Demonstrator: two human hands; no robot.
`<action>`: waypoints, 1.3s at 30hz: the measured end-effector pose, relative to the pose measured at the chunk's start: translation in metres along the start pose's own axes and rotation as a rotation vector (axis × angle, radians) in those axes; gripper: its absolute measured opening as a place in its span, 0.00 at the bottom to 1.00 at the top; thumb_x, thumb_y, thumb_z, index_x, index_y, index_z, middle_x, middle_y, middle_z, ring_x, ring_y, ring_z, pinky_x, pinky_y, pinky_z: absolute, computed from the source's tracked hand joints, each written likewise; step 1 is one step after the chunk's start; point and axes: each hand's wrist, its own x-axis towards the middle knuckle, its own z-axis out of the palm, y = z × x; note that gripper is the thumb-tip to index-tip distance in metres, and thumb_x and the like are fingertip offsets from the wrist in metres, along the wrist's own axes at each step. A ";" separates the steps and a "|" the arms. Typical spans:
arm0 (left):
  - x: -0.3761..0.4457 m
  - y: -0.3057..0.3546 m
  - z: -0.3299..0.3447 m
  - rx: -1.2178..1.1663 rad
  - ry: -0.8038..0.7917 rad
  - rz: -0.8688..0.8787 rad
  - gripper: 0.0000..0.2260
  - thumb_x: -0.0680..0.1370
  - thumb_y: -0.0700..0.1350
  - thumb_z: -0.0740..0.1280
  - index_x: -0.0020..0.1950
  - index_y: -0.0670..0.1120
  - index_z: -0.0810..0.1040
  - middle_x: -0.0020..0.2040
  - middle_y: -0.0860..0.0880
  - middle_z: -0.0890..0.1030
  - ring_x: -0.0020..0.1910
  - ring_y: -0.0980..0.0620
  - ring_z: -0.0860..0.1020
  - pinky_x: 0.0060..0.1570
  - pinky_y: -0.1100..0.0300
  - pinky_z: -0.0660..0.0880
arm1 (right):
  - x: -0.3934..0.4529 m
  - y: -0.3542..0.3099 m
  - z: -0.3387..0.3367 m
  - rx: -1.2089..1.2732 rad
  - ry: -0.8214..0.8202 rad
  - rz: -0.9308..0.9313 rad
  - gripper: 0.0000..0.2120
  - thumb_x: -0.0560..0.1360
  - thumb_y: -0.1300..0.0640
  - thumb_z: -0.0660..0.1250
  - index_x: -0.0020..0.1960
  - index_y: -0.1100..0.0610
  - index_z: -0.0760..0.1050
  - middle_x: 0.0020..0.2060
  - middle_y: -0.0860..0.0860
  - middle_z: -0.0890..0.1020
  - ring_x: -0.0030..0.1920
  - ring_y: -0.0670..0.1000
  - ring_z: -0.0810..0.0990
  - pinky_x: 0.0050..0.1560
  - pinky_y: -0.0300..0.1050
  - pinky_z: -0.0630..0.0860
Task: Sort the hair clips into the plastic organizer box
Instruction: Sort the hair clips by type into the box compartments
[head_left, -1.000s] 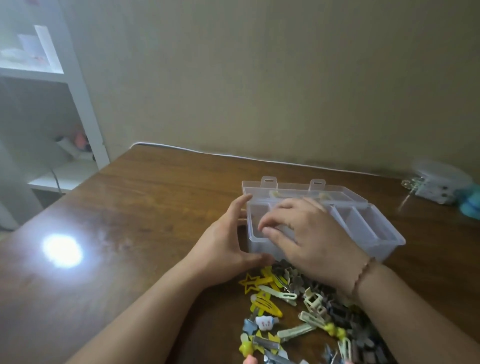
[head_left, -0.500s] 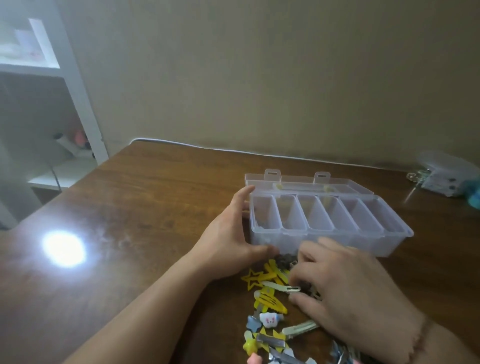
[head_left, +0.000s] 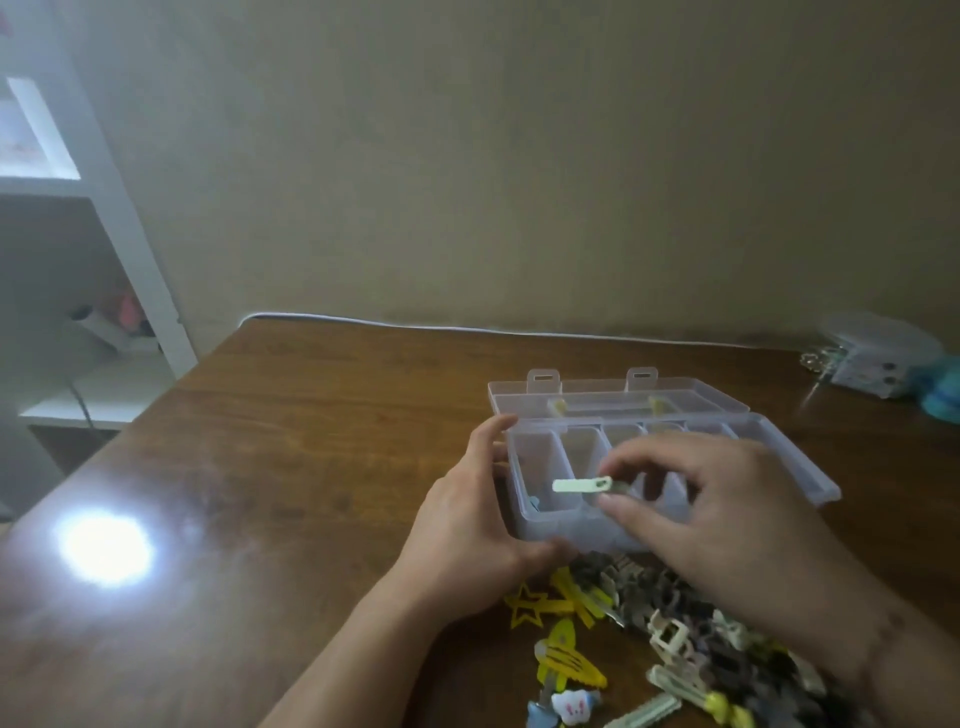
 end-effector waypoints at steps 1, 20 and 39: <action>0.000 -0.001 0.001 0.002 0.004 0.003 0.49 0.63 0.57 0.81 0.72 0.69 0.50 0.63 0.64 0.73 0.61 0.64 0.75 0.56 0.72 0.74 | 0.006 -0.001 0.007 -0.078 -0.016 -0.013 0.05 0.69 0.47 0.69 0.44 0.40 0.79 0.38 0.36 0.80 0.45 0.38 0.76 0.39 0.31 0.71; 0.000 0.002 -0.001 0.041 -0.008 -0.029 0.51 0.63 0.58 0.81 0.75 0.66 0.49 0.59 0.67 0.69 0.61 0.64 0.72 0.51 0.75 0.71 | -0.023 0.004 0.007 -0.502 -0.351 -0.096 0.19 0.73 0.32 0.59 0.54 0.44 0.71 0.47 0.41 0.77 0.49 0.42 0.75 0.44 0.41 0.69; 0.000 0.001 0.000 0.035 -0.001 -0.020 0.50 0.63 0.58 0.81 0.74 0.66 0.50 0.65 0.58 0.75 0.62 0.59 0.76 0.60 0.61 0.74 | 0.000 0.004 0.023 0.042 0.083 0.113 0.11 0.69 0.39 0.66 0.41 0.43 0.81 0.24 0.46 0.75 0.26 0.43 0.74 0.28 0.37 0.70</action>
